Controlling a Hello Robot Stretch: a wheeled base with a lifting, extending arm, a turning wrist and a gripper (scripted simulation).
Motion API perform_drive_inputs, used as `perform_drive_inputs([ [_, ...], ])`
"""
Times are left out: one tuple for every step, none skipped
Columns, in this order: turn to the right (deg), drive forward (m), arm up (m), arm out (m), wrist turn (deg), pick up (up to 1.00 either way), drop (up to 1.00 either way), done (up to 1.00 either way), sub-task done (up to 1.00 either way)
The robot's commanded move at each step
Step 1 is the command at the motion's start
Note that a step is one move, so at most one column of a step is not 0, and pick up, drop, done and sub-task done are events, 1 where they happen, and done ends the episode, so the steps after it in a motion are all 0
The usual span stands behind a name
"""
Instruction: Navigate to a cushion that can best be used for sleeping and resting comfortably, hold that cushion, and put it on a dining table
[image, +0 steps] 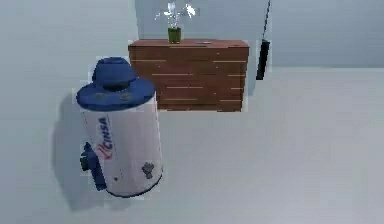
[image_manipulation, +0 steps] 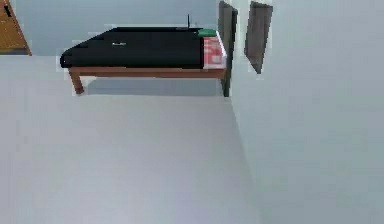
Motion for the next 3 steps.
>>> perform_drive_inputs([
  [45.0, 0.0, 0.0, 0.0, 0.0, 0.0, 0.0, 0.0, 0.0],
  [0.0, 1.0, 0.0, 0.0, 0.0, 0.0, 0.0, 0.0, 0.0],
  [0.0, 1.0, 0.0, 0.0, 0.0, 0.0, 0.0, 0.0, 0.0],
])
